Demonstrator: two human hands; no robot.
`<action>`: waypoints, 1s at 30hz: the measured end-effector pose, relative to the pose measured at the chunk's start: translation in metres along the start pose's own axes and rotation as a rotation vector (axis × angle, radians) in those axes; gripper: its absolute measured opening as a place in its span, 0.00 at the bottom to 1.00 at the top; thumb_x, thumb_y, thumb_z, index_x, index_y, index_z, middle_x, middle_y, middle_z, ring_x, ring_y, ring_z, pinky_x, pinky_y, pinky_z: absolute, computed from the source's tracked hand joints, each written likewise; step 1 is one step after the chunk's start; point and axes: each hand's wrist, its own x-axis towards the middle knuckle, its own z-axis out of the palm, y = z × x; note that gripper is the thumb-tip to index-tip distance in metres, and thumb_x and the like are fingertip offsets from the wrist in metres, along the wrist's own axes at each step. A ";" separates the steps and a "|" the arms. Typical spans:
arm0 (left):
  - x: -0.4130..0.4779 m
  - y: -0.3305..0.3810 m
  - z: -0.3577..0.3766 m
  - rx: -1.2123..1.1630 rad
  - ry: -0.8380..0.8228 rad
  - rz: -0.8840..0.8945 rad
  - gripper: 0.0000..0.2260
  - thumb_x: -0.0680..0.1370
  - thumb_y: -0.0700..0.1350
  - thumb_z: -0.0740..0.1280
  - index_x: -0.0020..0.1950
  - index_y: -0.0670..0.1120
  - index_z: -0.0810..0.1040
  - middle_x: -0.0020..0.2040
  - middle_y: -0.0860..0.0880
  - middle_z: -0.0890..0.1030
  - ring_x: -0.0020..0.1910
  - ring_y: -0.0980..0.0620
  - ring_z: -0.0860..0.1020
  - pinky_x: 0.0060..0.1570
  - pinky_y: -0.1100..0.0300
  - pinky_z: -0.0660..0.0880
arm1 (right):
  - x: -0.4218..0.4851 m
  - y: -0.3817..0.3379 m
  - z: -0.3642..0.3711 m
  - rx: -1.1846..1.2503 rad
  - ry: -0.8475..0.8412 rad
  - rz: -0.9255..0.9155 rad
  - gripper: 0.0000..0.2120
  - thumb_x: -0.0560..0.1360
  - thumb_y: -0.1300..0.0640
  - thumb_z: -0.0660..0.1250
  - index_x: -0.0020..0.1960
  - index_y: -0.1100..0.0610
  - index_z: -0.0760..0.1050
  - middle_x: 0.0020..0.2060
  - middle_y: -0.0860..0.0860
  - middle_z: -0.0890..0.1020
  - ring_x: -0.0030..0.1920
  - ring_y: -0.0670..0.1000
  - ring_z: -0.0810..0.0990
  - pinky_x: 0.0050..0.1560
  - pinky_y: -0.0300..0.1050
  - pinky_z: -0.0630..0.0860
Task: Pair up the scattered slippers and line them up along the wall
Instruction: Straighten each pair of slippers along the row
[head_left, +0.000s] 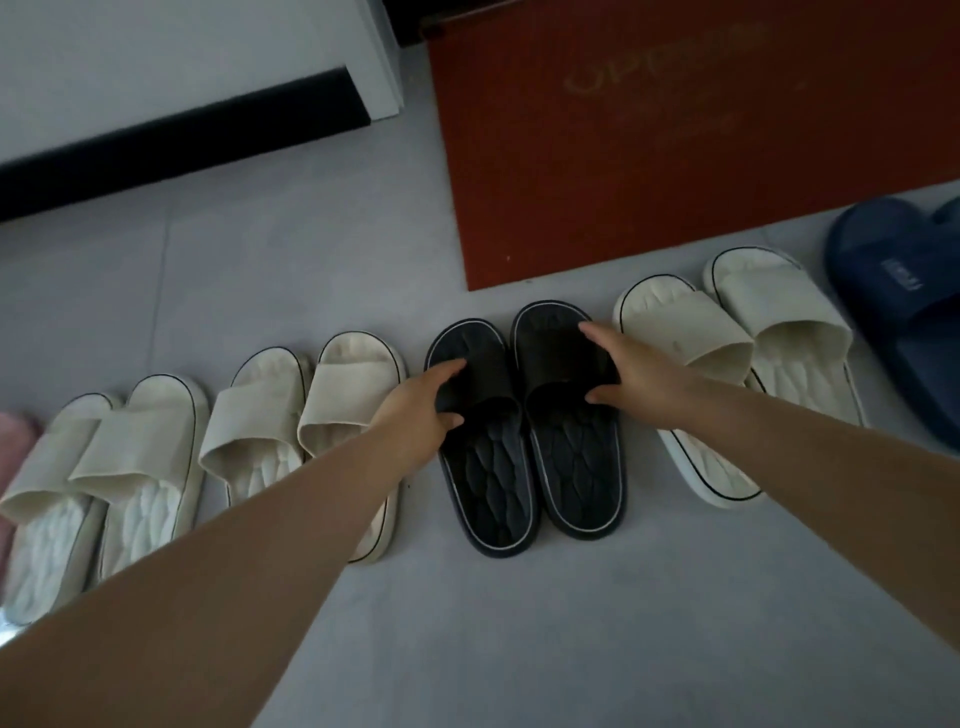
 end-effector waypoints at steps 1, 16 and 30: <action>-0.002 0.000 -0.001 -0.028 0.005 -0.005 0.30 0.72 0.36 0.68 0.71 0.53 0.64 0.69 0.48 0.71 0.67 0.49 0.70 0.62 0.63 0.64 | -0.003 -0.003 0.000 0.015 0.013 0.011 0.39 0.71 0.61 0.70 0.75 0.55 0.51 0.72 0.56 0.64 0.71 0.56 0.65 0.69 0.49 0.63; 0.005 0.013 0.004 0.549 -0.071 0.128 0.33 0.74 0.45 0.67 0.74 0.51 0.53 0.65 0.40 0.74 0.61 0.39 0.74 0.57 0.52 0.72 | -0.193 0.008 -0.054 -0.216 0.077 0.334 0.37 0.73 0.60 0.67 0.74 0.50 0.49 0.67 0.52 0.66 0.61 0.52 0.72 0.59 0.44 0.70; -0.033 0.042 -0.003 0.057 0.002 0.175 0.42 0.67 0.47 0.75 0.74 0.46 0.55 0.72 0.43 0.66 0.70 0.45 0.66 0.69 0.56 0.61 | -0.203 0.062 -0.065 0.052 0.205 0.293 0.33 0.72 0.58 0.69 0.71 0.50 0.56 0.64 0.49 0.68 0.62 0.49 0.70 0.60 0.44 0.70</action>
